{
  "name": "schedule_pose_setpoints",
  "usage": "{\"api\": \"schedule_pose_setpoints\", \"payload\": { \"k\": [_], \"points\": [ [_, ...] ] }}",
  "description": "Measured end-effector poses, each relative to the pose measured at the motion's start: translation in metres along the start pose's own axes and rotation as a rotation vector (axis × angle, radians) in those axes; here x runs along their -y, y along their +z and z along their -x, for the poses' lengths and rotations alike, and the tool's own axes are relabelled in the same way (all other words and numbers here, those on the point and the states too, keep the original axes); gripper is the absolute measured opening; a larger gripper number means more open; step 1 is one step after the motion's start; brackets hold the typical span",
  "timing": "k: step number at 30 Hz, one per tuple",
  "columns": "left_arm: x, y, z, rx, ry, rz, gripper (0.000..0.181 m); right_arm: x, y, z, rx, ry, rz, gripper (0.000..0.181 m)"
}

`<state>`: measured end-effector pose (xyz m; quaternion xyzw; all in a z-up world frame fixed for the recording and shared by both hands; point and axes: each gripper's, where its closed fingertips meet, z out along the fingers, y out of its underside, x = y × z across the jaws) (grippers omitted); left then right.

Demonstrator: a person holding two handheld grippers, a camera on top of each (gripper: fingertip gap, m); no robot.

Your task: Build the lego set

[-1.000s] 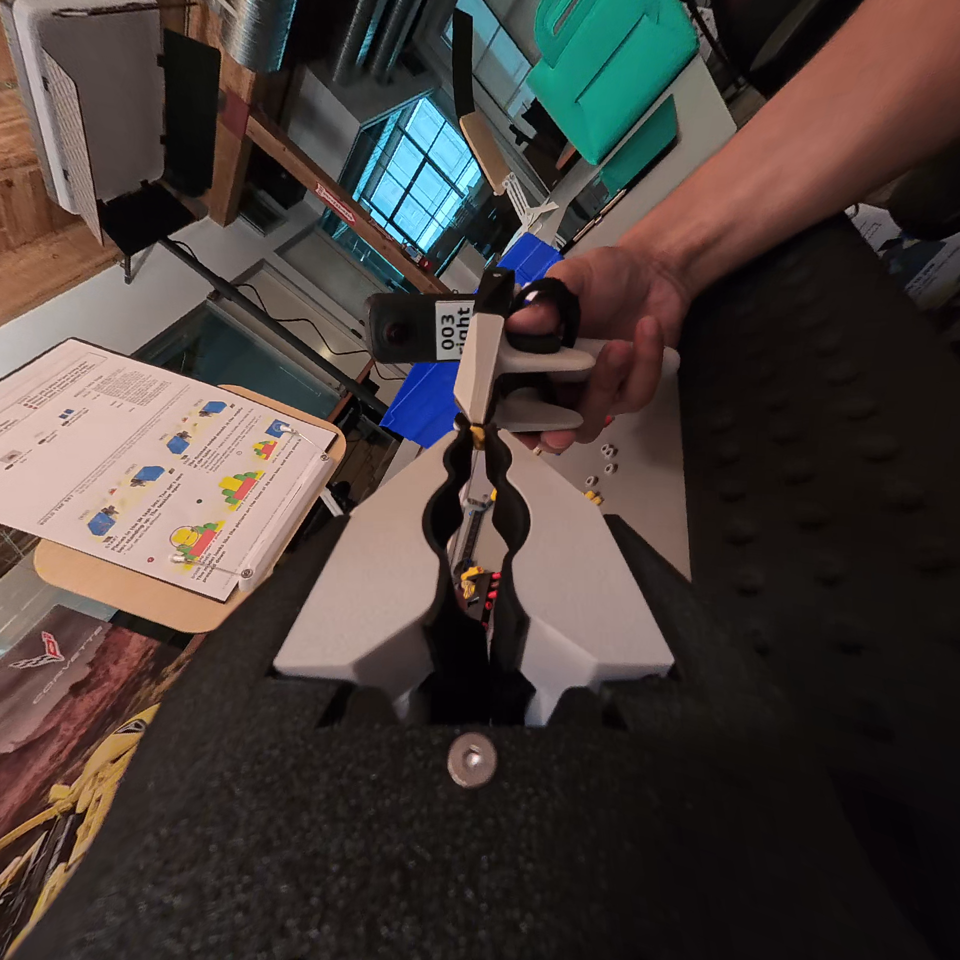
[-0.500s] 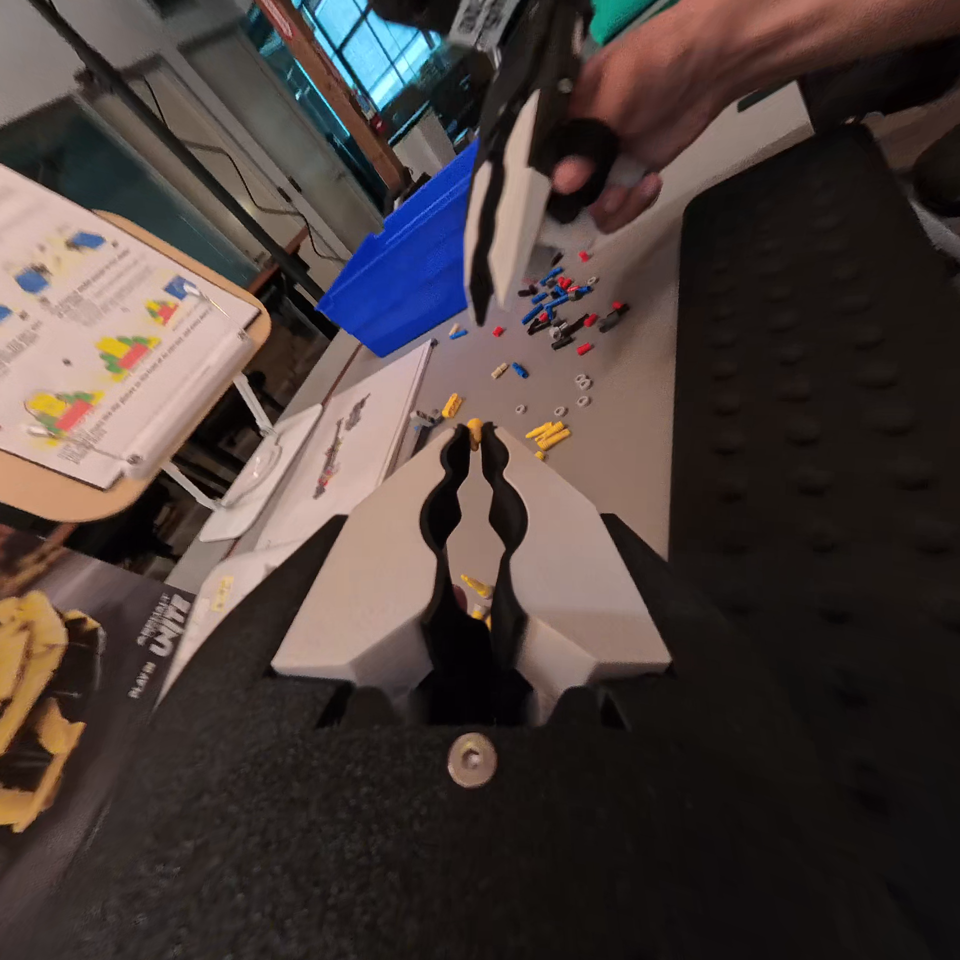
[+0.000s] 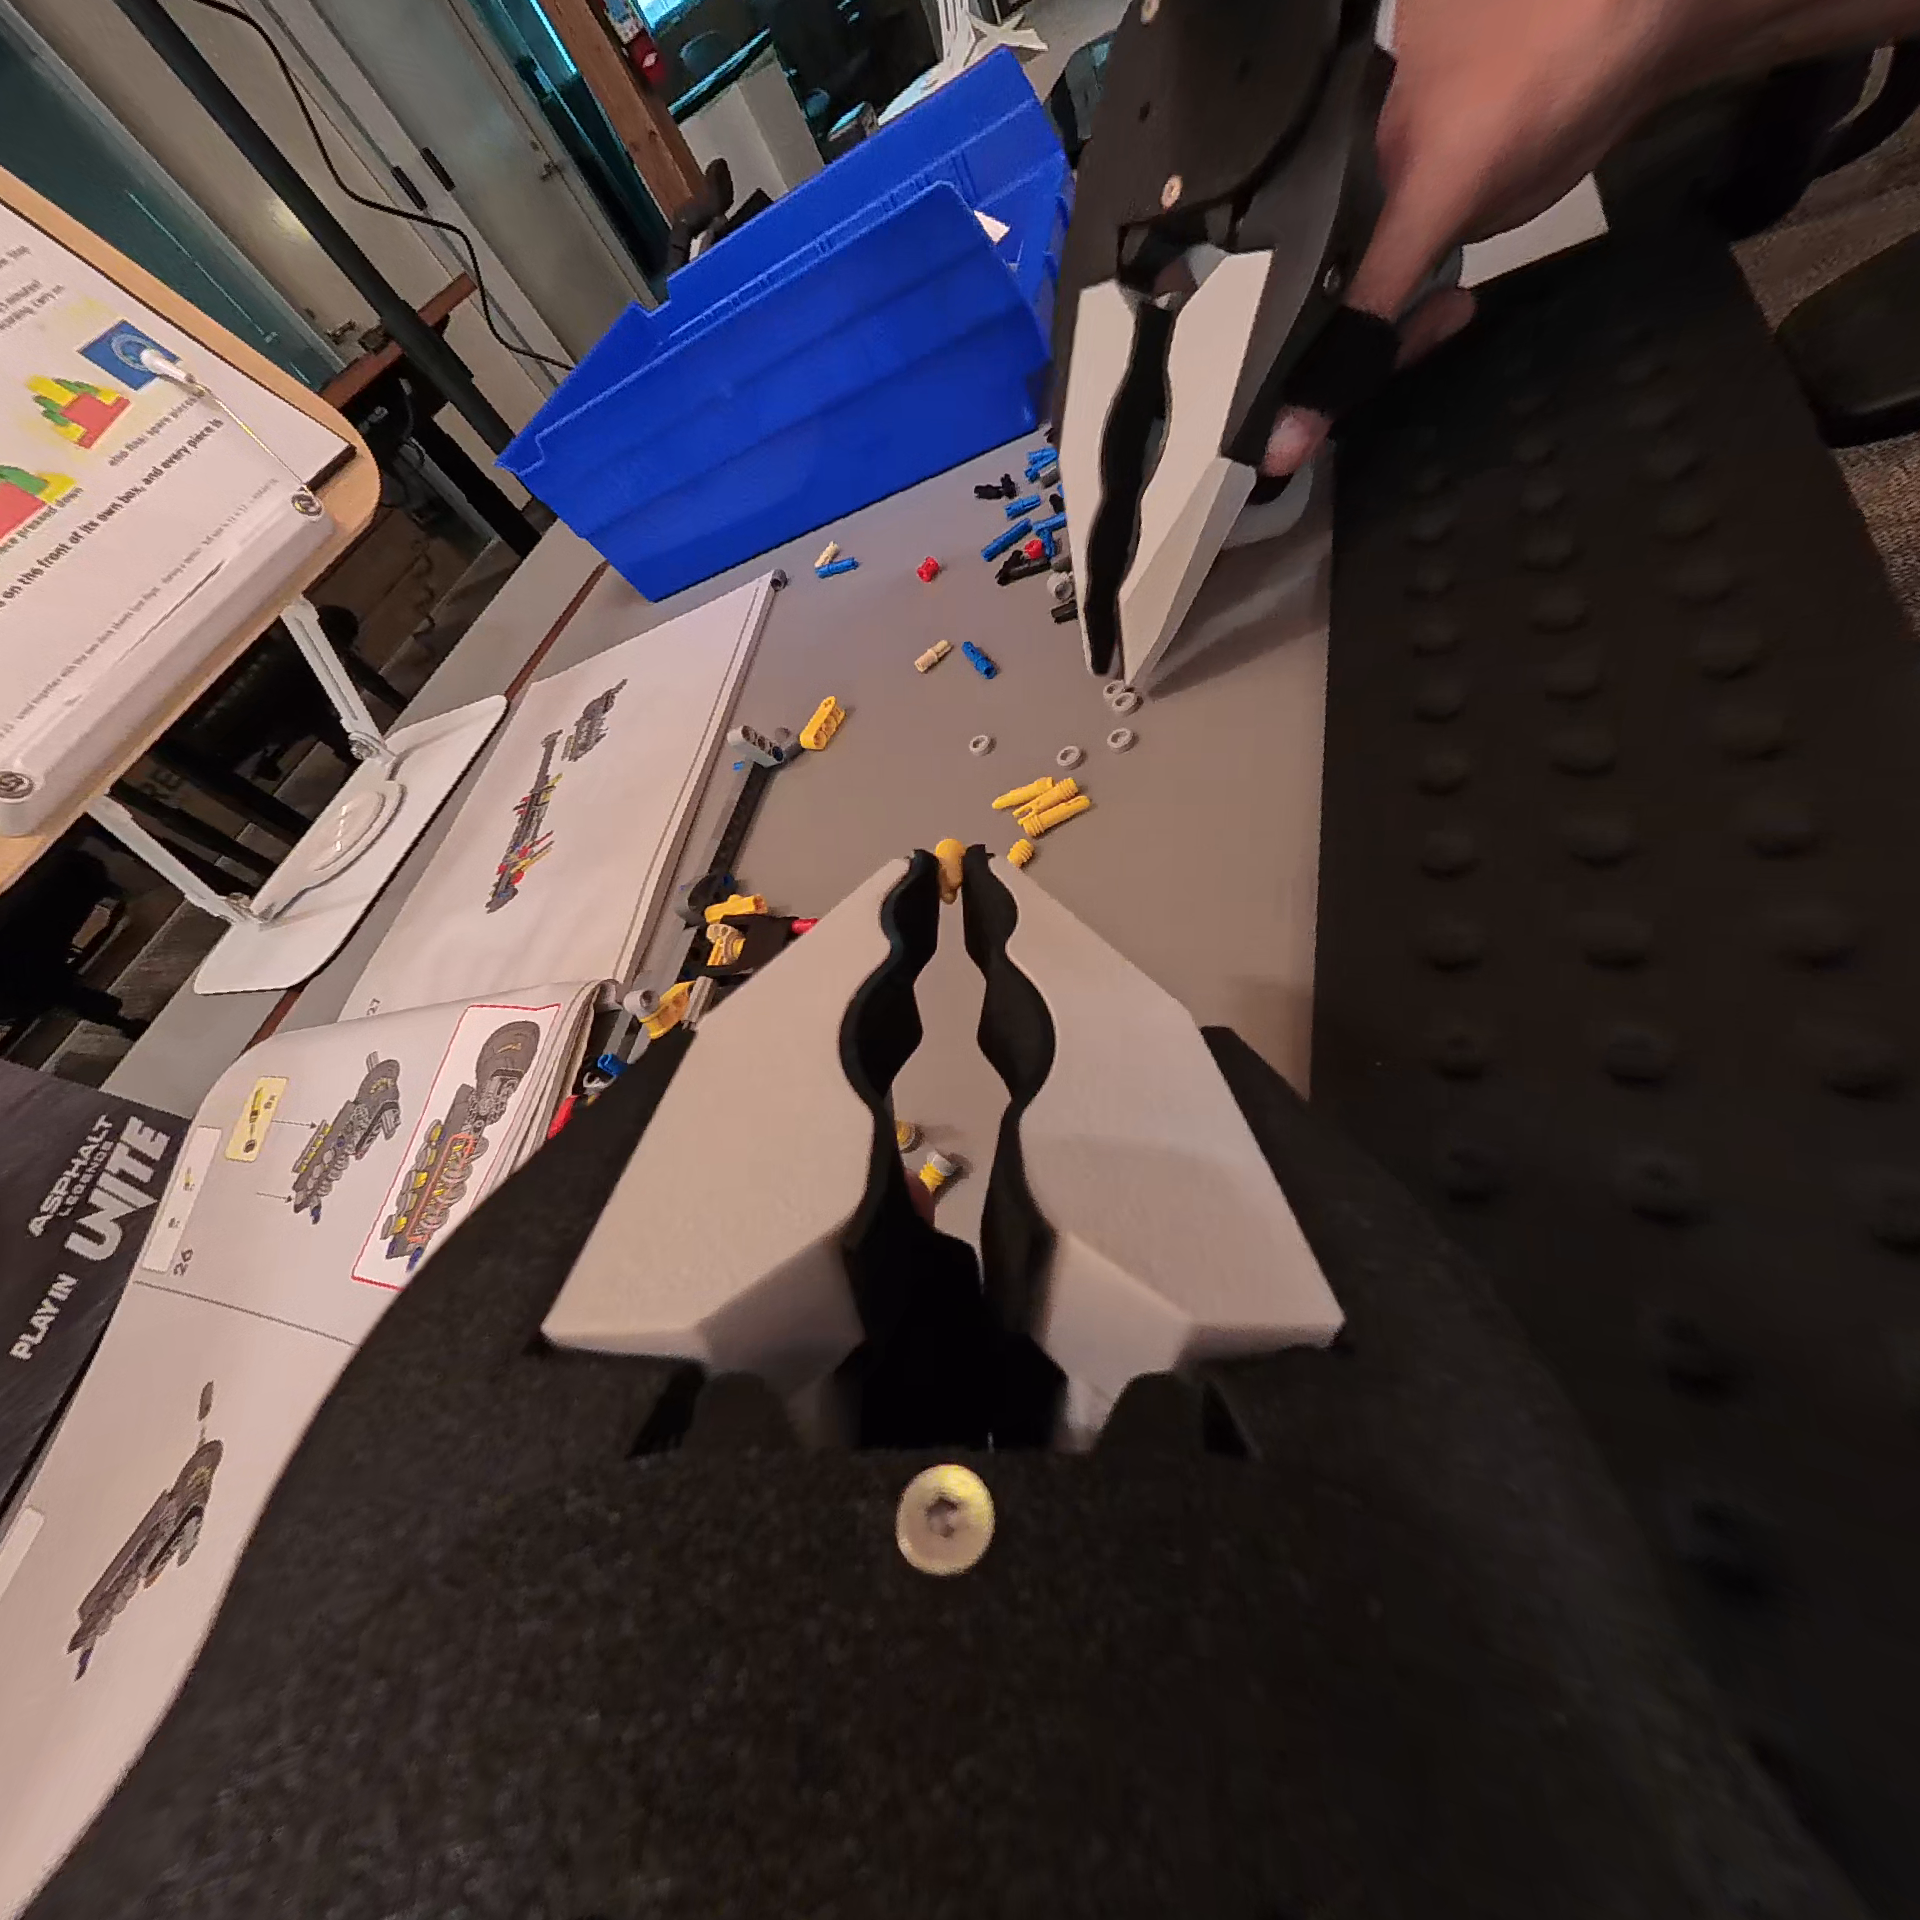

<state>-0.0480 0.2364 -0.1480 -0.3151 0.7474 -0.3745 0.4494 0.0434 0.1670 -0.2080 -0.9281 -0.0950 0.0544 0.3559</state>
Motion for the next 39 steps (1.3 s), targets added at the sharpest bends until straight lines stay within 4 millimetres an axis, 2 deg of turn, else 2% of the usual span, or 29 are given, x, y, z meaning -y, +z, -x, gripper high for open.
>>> {"api": "schedule_pose_setpoints", "payload": {
  "k": [3,8,14,19,35,39],
  "points": [
    [0.0,-0.001,0.0,0.003,0.002,-0.004,0.004,0.004,-0.002,-0.005,0.005,0.009,-0.022,0.01],
    [0.002,-0.002,0.0,0.004,0.007,-0.011,0.004,-0.001,0.002,-0.007,0.005,-0.04,0.016,0.011],
    [0.003,-0.003,-0.001,0.005,0.016,-0.018,0.004,0.003,-0.002,-0.009,-0.053,-0.108,0.001,0.009],
    [0.002,-0.003,-0.002,0.004,0.029,-0.011,0.004,0.003,-0.003,-0.002,0.048,-0.022,-0.015,0.011],
    [0.0,-0.001,-0.005,-0.002,0.043,-0.004,0.004,-0.001,0.004,0.001,0.049,-0.08,0.017,0.006],
    [0.001,-0.002,-0.003,0.003,0.044,-0.008,0.004,-0.002,0.002,0.002,0.02,-0.151,0.033,0.0]
  ]
}}
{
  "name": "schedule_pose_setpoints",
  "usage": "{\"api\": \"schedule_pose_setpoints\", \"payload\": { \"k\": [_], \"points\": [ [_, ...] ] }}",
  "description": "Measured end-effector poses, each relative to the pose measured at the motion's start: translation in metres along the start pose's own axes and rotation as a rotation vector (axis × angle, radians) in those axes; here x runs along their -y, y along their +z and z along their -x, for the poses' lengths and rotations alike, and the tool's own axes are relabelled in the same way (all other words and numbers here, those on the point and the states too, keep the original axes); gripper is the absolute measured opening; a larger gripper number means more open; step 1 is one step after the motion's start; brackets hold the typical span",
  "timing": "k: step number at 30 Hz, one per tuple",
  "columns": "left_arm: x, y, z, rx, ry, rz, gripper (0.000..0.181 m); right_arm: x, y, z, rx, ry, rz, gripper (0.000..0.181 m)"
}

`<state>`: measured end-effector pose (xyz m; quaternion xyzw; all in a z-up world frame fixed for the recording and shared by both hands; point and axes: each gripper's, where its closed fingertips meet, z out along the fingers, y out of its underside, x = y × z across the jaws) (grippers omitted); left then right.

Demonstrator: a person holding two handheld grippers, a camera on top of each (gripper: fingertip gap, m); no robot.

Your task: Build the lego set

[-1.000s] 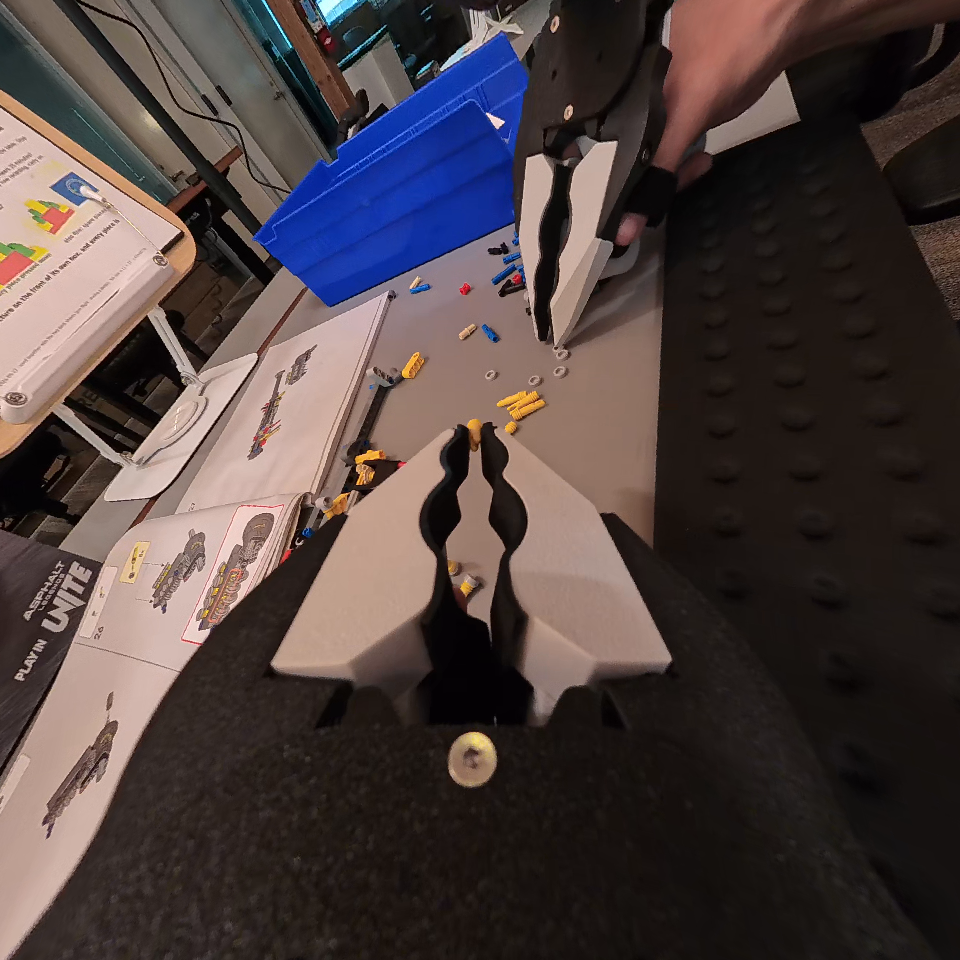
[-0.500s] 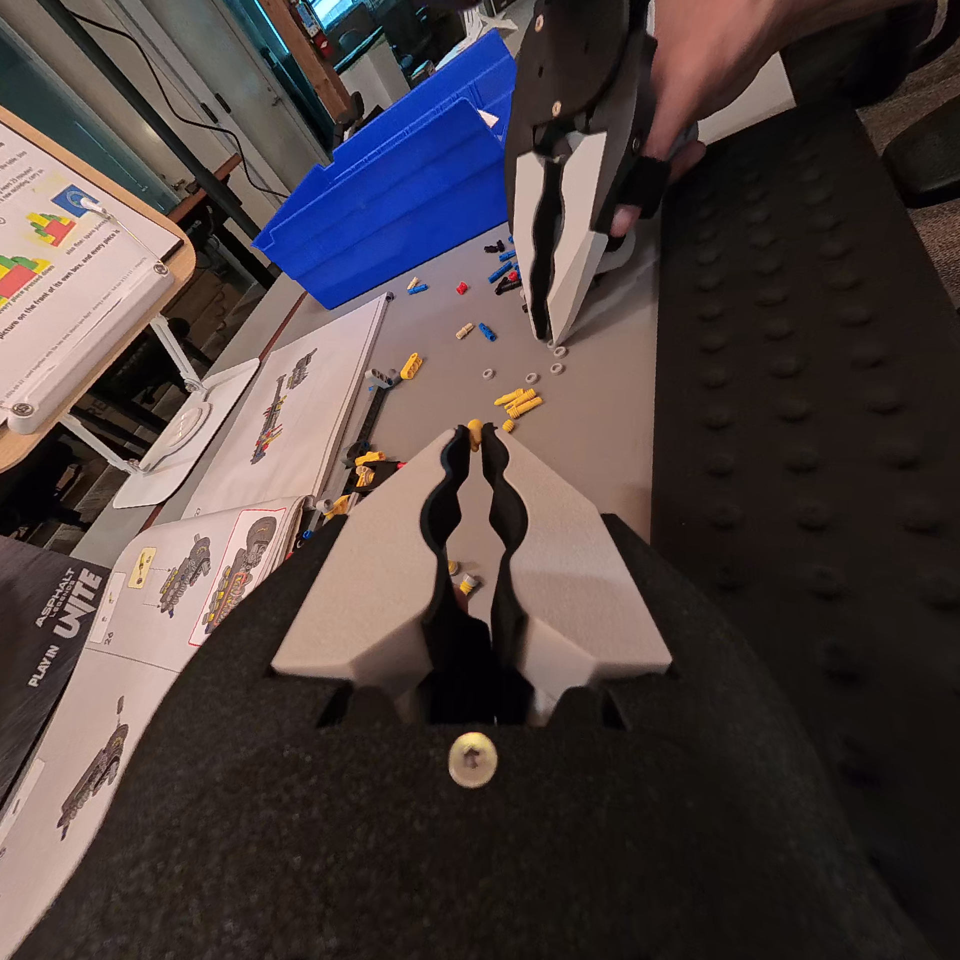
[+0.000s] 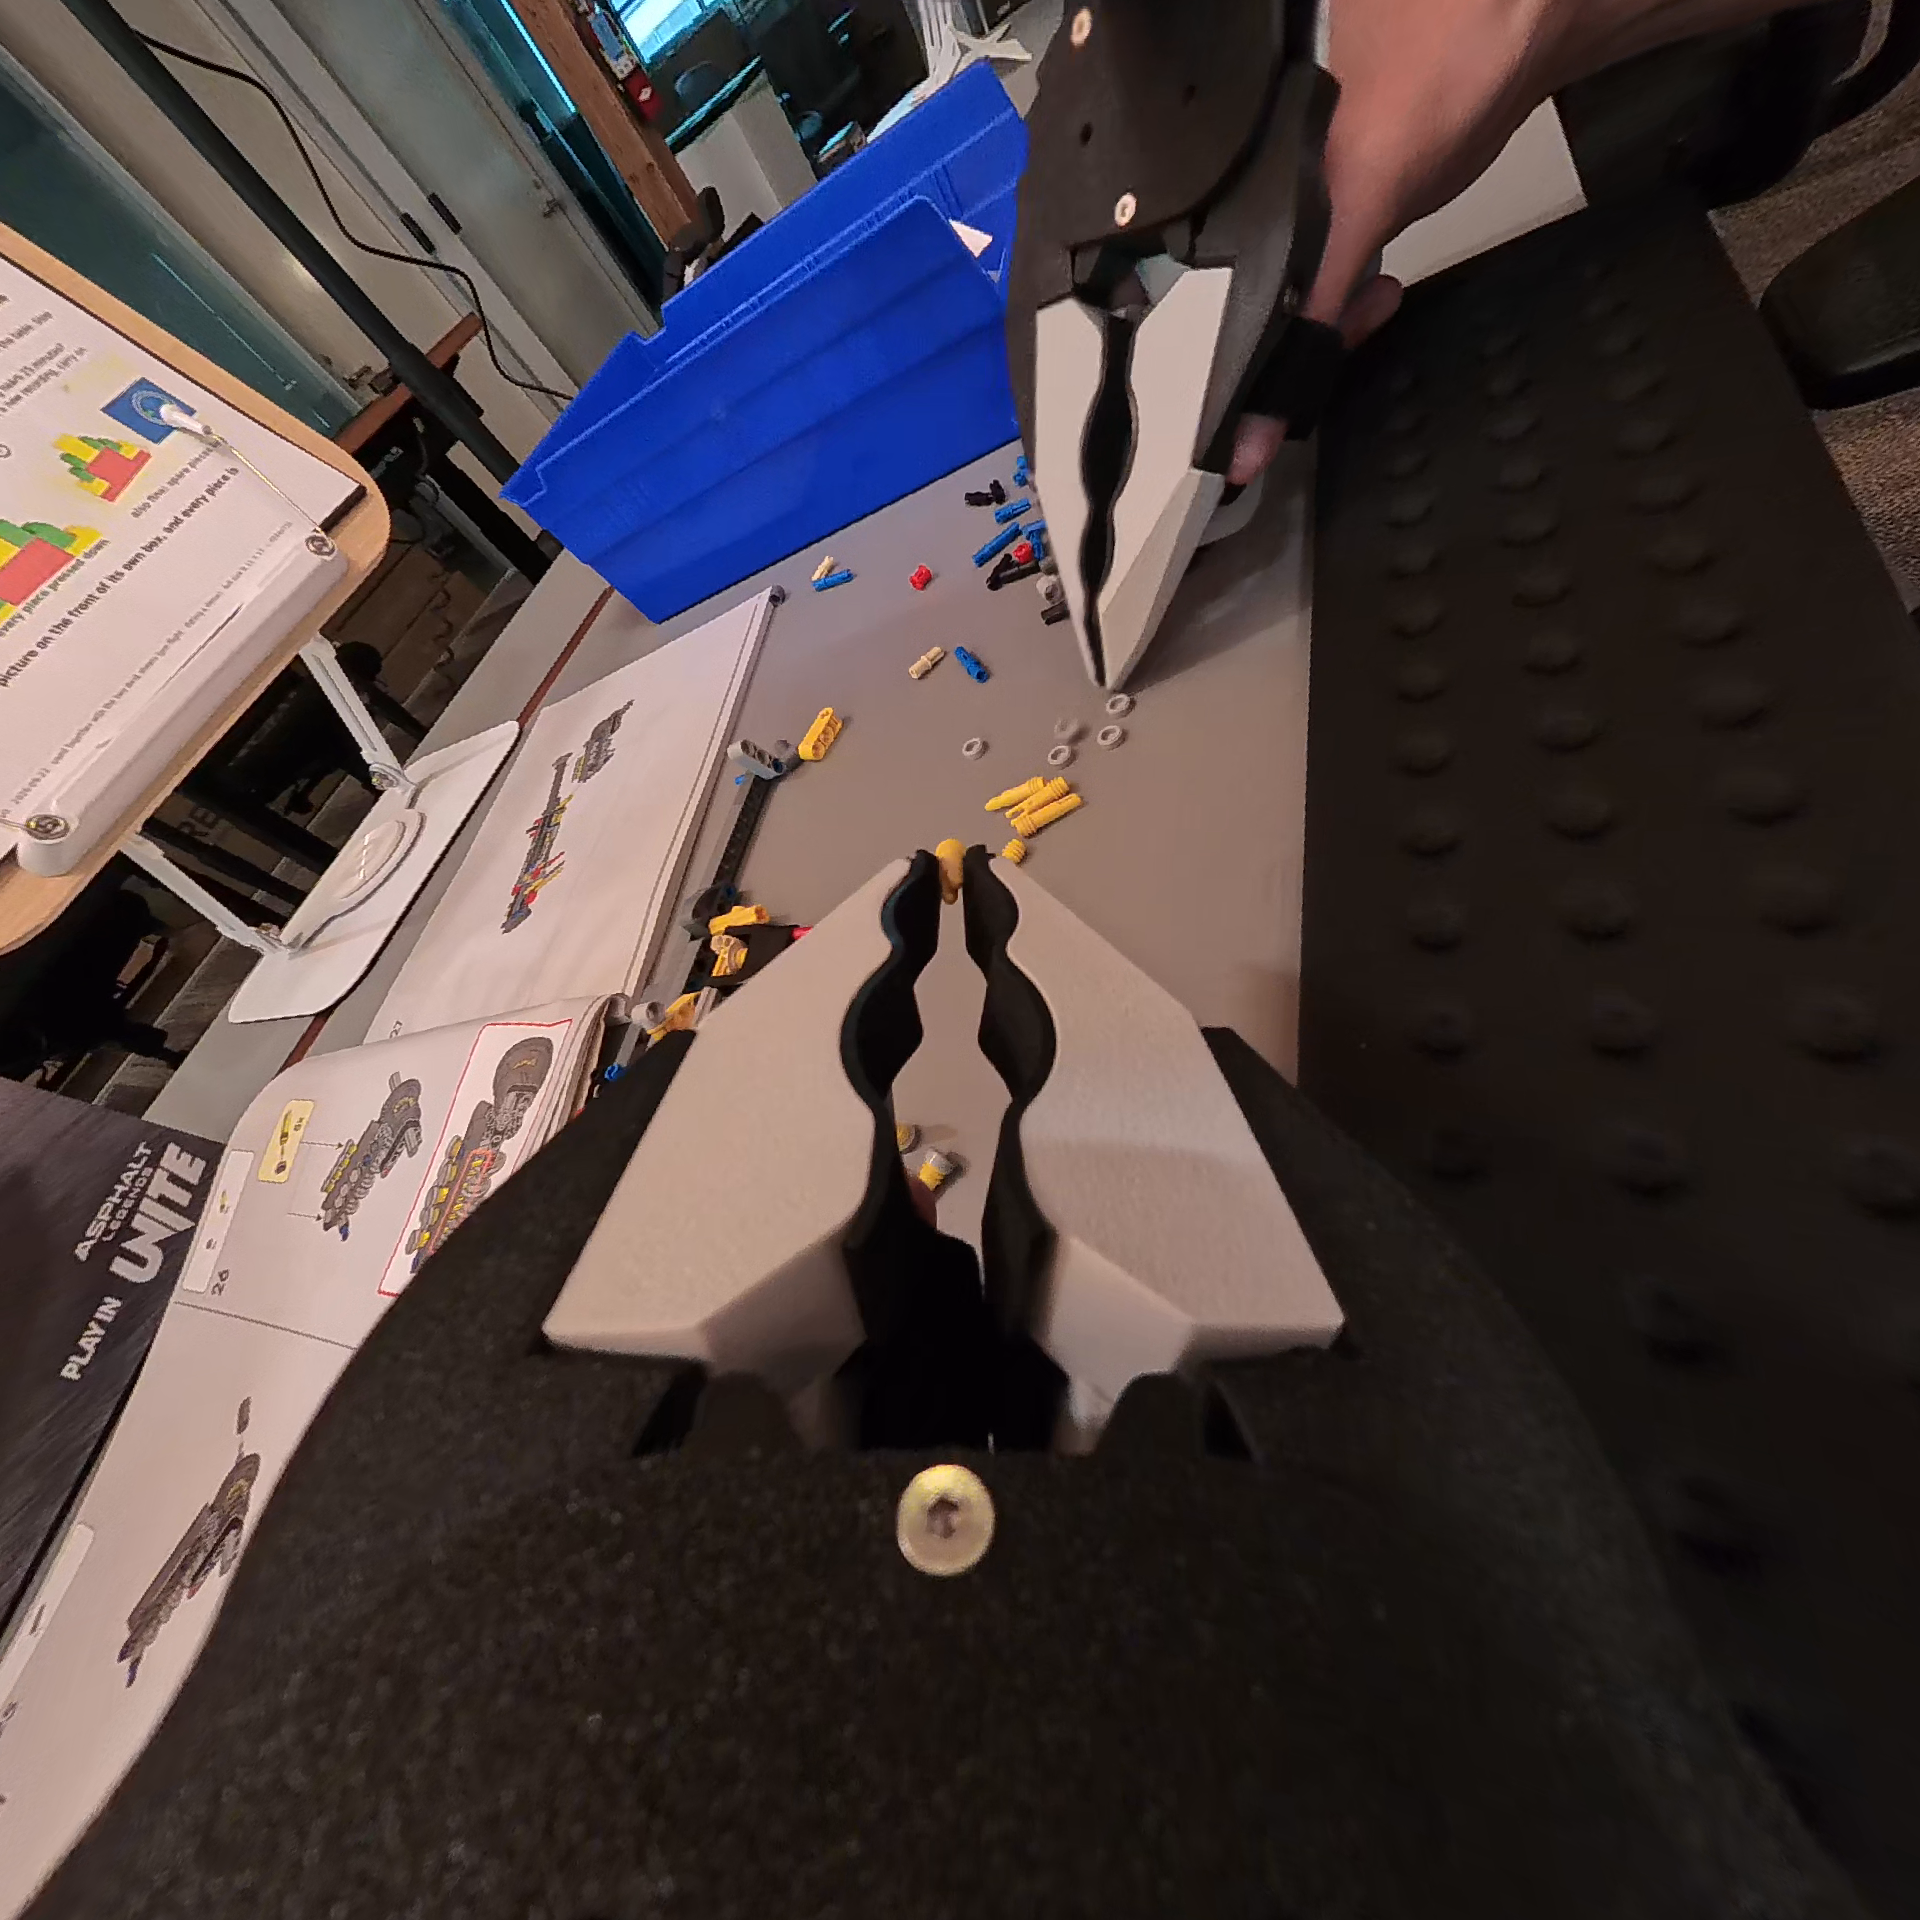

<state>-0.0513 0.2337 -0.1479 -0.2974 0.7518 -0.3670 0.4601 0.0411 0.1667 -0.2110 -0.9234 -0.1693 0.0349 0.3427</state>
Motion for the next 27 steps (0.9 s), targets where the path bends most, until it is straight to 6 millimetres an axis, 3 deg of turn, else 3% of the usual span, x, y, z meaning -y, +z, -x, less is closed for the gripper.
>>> {"api": "schedule_pose_setpoints", "payload": {
  "k": [7,11,18,27],
  "points": [
    [0.0,0.0,-0.001,0.001,0.015,0.003,0.004,0.01,-0.005,-0.005,-0.043,0.018,-0.053,0.0],
    [0.0,0.0,-0.002,0.0,0.02,0.004,0.004,0.021,0.003,-0.007,-0.081,-0.005,-0.088,0.0],
    [-0.001,-0.001,-0.001,0.004,0.02,0.008,0.004,0.019,0.014,-0.005,-0.062,-0.008,-0.047,0.0],
    [-0.001,-0.001,-0.003,0.004,0.032,0.007,0.004,0.013,0.014,-0.003,-0.049,-0.007,-0.028,0.0]
  ]
}}
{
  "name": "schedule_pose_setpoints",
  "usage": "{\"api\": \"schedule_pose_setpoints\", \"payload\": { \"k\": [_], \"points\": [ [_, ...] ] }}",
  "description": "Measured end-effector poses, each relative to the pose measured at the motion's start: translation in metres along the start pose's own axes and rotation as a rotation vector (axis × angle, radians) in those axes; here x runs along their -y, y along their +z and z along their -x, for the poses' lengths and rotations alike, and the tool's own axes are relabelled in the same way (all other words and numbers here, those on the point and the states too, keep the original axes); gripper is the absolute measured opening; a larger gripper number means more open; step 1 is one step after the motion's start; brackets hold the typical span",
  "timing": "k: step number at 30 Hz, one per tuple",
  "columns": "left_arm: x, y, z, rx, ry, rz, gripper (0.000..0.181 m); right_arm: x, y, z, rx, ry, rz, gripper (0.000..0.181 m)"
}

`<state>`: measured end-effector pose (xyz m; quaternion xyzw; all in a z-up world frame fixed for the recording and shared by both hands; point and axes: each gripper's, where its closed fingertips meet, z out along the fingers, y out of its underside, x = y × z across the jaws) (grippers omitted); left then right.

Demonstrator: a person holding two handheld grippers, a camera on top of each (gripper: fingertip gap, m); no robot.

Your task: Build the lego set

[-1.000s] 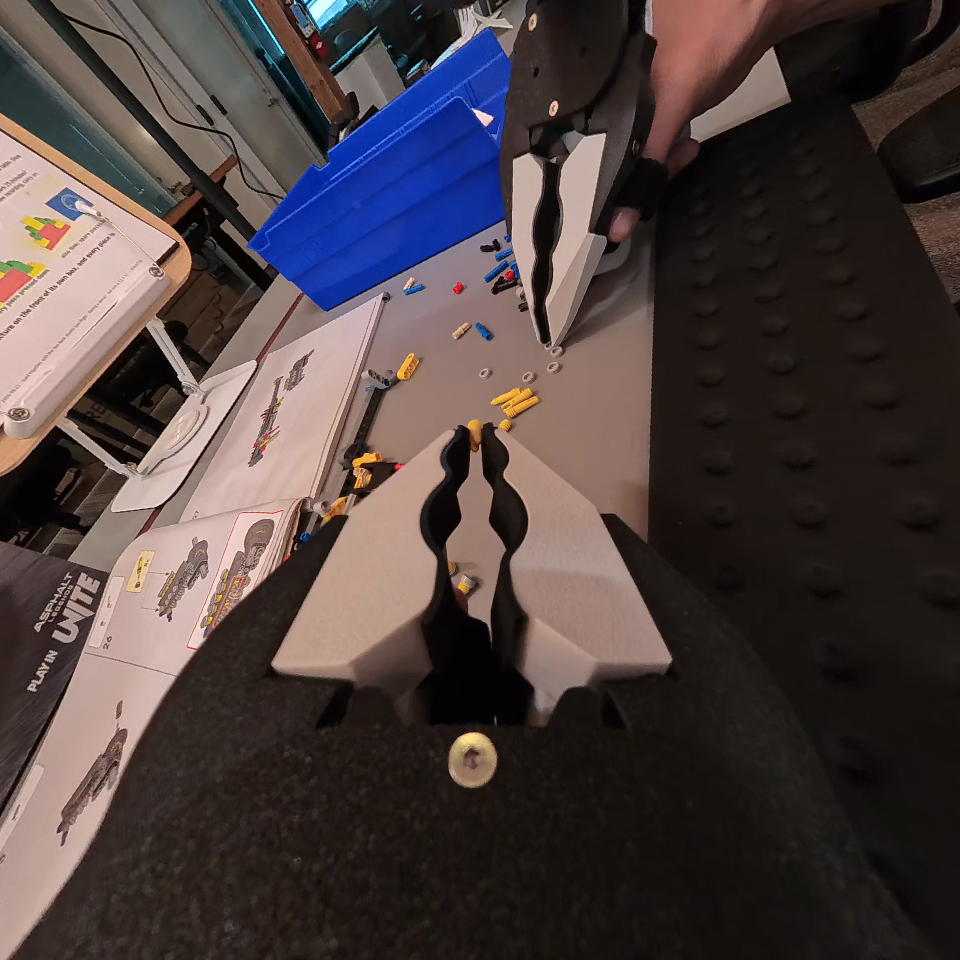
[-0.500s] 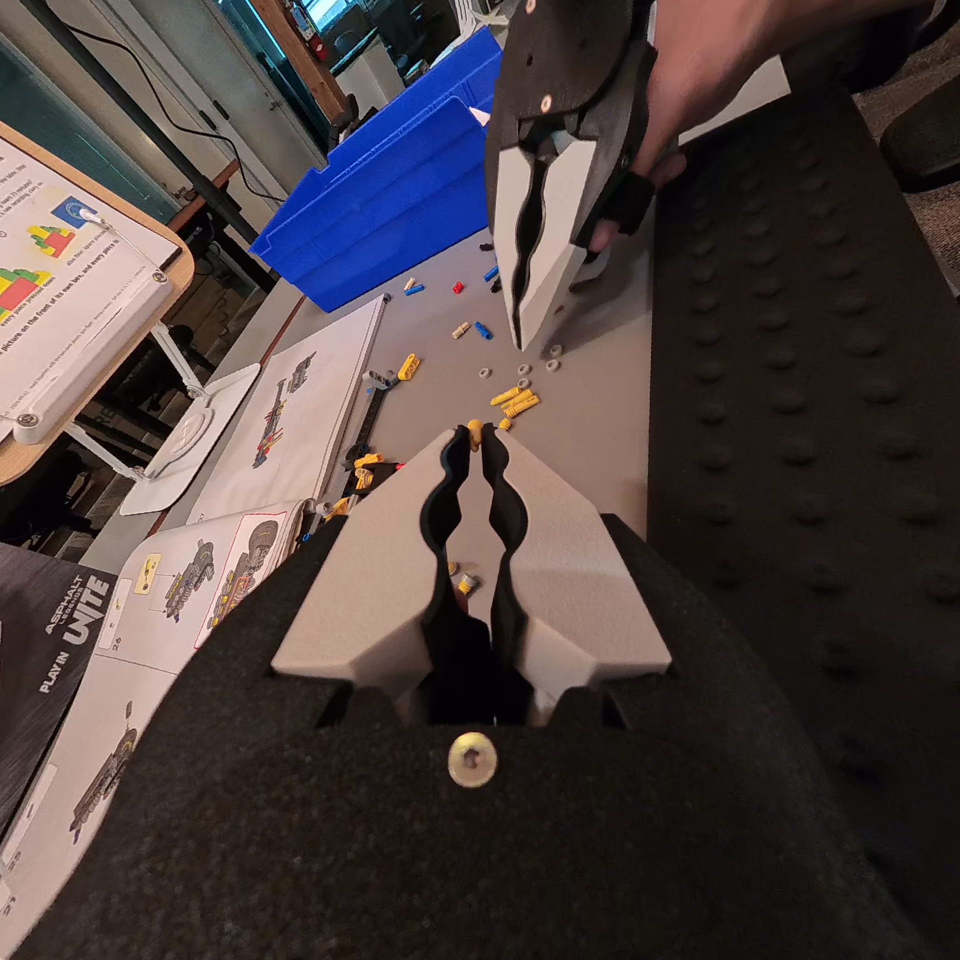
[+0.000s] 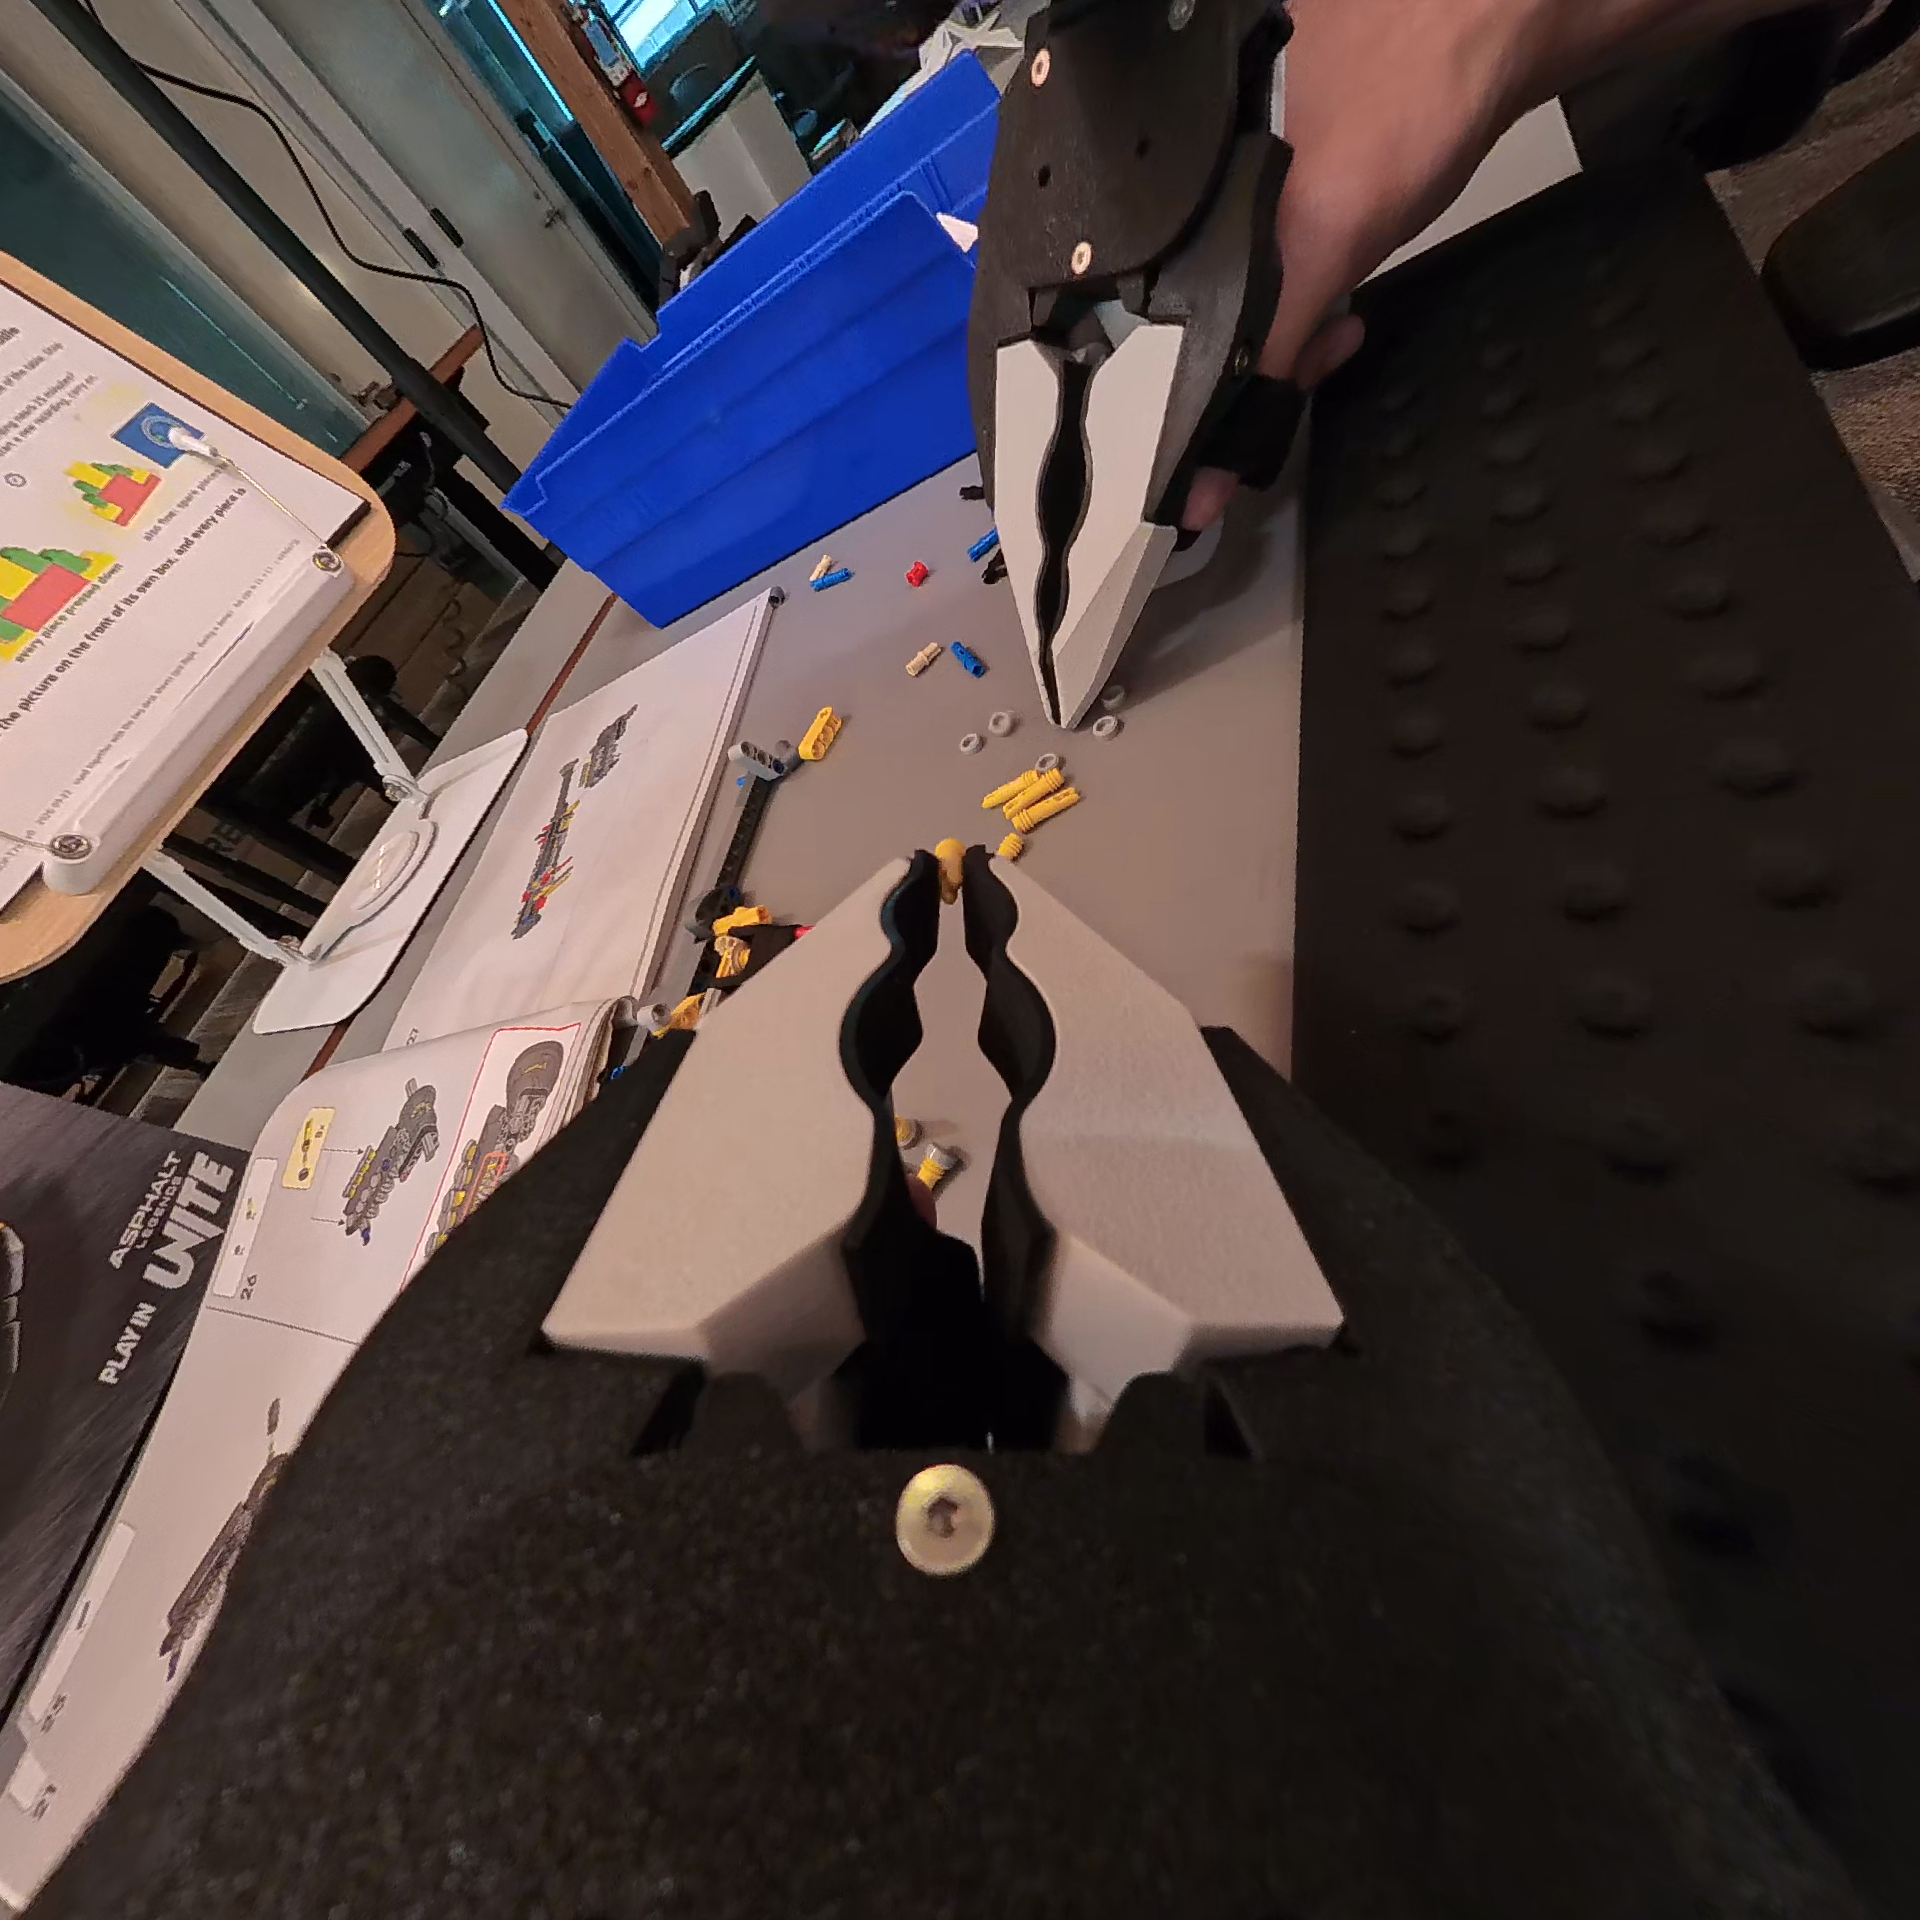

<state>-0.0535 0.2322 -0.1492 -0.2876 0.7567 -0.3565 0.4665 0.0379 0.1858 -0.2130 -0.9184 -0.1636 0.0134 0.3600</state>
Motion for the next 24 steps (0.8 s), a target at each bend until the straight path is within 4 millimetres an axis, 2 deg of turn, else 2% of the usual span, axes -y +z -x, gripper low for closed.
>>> {"api": "schedule_pose_setpoints", "payload": {
  "k": [4,9,11,13,24],
  "points": [
    [0.0,0.0,0.0,-0.001,-0.002,-0.001,0.004,0.001,-0.001,0.001,0.008,0.007,0.0,0.0],
    [-0.001,0.0,0.0,-0.001,0.001,0.004,0.004,0.004,-0.014,-0.024,-0.068,0.073,-0.045,0.0],
    [-0.002,0.001,-0.001,-0.001,0.006,0.008,0.004,-0.001,-0.014,-0.029,-0.073,0.096,-0.025,0.007],
    [-0.002,0.001,-0.002,-0.005,0.013,0.008,0.004,-0.003,-0.012,-0.029,-0.062,0.092,-0.012,0.011],
    [-0.002,0.001,-0.001,0.001,0.019,0.01,0.004,0.004,-0.003,-0.031,-0.09,0.043,-0.01,0.005]
  ]
}}
